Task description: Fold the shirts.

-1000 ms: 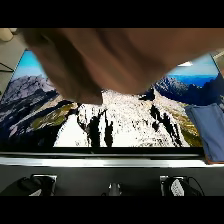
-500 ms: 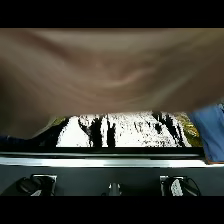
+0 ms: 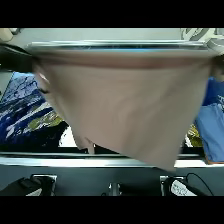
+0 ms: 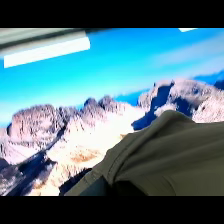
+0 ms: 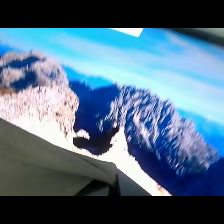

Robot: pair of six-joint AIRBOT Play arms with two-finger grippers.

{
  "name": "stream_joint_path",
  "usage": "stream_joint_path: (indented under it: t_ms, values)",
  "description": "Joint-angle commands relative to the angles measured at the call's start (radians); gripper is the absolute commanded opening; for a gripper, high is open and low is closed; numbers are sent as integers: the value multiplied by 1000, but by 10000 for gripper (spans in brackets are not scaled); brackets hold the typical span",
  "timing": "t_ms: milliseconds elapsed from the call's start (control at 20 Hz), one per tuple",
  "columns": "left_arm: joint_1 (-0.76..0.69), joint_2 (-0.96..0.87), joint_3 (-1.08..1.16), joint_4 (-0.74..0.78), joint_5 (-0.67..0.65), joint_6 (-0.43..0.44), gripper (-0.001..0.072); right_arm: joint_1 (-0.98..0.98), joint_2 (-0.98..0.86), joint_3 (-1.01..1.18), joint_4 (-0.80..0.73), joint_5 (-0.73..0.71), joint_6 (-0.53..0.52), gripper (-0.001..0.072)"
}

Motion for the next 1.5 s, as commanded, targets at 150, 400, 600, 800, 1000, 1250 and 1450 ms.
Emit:
stream_joint_path:
  t_ms: [150,400,600,800,1000,1250,1450]
  values:
    - [165,-381,-43,-175,249,-2,22,275,-348,-26,-241,-332,159,22]
    - [285,-570,7,-344,335,-2,23,366,-422,-26,-242,-591,224,22]
    - [292,-676,7,-534,275,-1,156,406,-496,-26,-229,-468,224,342]
    - [367,-671,65,-534,-36,196,684,299,-439,-25,-230,-155,207,542]
    - [526,-598,-100,-591,-208,250,439,166,-424,-114,-280,175,160,533]
    - [608,-536,-402,-679,-59,345,623,159,-345,-344,-291,154,78,532]
    - [585,-548,-433,-720,32,348,609,159,-343,-355,-290,134,100,534]
